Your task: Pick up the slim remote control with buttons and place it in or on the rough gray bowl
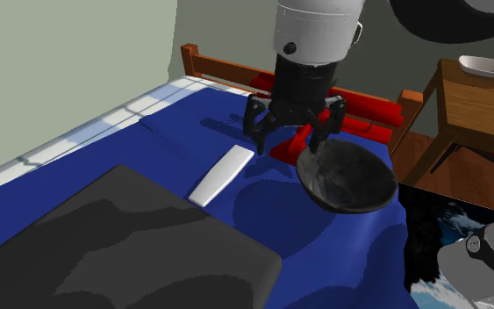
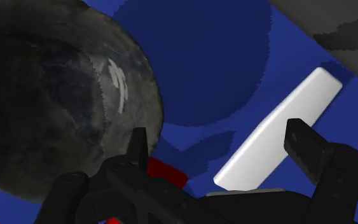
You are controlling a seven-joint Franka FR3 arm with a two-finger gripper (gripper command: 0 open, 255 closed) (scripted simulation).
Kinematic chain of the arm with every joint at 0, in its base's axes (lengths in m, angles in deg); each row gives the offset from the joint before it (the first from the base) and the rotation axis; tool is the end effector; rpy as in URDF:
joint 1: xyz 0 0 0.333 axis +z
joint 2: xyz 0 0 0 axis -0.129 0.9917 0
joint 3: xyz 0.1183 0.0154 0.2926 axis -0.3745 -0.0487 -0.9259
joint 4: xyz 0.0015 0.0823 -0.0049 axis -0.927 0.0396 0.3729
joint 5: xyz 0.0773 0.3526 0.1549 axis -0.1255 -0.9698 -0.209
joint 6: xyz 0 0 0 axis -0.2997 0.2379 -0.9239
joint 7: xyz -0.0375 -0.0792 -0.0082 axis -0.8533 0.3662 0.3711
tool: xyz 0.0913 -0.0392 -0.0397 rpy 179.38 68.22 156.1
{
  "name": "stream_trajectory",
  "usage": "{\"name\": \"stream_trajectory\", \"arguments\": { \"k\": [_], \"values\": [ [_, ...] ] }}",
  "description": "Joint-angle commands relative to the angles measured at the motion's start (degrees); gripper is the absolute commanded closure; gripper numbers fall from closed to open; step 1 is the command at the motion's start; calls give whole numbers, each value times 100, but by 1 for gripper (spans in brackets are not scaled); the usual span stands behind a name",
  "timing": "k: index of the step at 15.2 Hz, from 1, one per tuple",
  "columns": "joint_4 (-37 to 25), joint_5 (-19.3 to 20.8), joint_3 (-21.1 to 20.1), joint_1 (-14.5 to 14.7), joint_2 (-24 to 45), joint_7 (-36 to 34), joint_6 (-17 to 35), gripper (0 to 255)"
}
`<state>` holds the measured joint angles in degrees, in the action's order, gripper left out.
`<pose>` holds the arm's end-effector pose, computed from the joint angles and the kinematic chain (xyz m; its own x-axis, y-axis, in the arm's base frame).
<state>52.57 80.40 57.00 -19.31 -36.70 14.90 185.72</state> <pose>0.4722 0.1169 0.4839 0.4888 -0.8723 0.0136 -0.8715 -0.4890 -0.0381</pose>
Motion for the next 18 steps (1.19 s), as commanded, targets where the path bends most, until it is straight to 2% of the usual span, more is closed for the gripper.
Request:
{"name": "stream_trajectory", "arguments": {
  "k": [1,7,13,14,18],
  "values": [
    [-275,199,-156,-116,504,-656,190,0],
    [-1140,953,-274,-216,1960,-2468,554,0],
    [-2169,1546,48,-24,3303,-3992,664,0],
    [-2331,1602,115,11,3488,-4185,666,0],
    [-2210,1674,160,41,3630,-4231,920,0]
  ]
}}
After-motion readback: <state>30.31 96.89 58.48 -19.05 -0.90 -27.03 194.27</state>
